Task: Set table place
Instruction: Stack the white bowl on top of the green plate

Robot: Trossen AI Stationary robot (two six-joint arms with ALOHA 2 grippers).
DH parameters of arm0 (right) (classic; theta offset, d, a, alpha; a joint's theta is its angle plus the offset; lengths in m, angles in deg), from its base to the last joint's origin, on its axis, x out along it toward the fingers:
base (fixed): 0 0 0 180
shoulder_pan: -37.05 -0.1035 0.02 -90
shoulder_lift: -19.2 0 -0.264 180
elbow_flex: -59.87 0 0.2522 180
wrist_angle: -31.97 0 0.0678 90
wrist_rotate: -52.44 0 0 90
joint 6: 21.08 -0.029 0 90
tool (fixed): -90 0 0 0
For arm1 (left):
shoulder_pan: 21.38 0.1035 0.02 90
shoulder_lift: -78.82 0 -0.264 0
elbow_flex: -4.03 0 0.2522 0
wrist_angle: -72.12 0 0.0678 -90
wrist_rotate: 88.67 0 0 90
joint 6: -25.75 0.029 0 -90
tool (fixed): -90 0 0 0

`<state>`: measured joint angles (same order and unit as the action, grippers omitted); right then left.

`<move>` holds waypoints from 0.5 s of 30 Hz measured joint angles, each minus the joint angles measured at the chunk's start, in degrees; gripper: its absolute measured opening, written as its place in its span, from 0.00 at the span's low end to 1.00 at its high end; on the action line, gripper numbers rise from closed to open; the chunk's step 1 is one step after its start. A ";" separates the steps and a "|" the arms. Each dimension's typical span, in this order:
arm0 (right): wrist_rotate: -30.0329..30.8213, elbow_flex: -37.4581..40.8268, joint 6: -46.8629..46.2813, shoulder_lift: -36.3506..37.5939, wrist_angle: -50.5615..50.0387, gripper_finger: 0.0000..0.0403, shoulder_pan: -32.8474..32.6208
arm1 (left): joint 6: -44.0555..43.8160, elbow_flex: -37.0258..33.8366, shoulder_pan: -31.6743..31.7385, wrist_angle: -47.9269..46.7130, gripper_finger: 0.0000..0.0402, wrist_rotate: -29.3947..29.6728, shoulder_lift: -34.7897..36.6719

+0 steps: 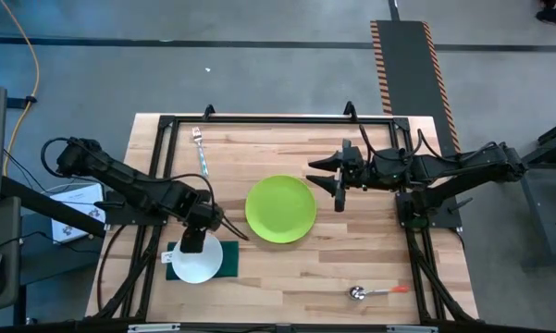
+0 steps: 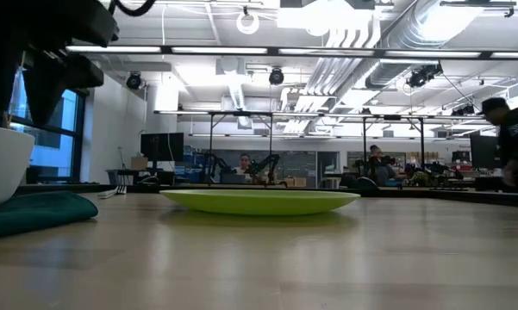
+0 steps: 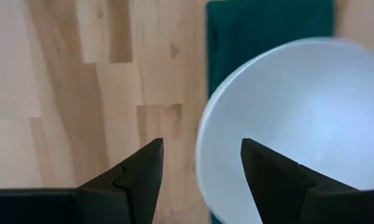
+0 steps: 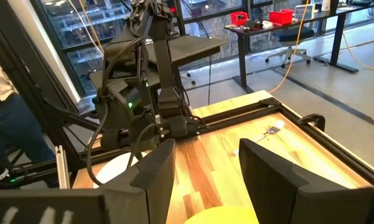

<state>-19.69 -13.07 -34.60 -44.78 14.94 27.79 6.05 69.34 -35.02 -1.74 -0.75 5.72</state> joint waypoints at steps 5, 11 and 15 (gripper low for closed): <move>0.88 0.00 0.03 0.00 -0.52 0.42 0.00 | -0.28 -2.82 0.12 0.84 0.51 1.30 0.63; 1.70 0.00 0.50 0.00 -0.98 0.42 0.09 | -0.72 -6.07 0.12 5.09 0.51 -2.30 0.90; 1.69 0.00 0.39 0.00 -1.27 0.42 0.63 | -0.43 -8.58 0.07 5.01 0.51 -3.87 0.90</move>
<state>-18.00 -13.07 -34.21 -44.78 13.67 28.42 5.62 60.76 -34.95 3.27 -4.62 6.62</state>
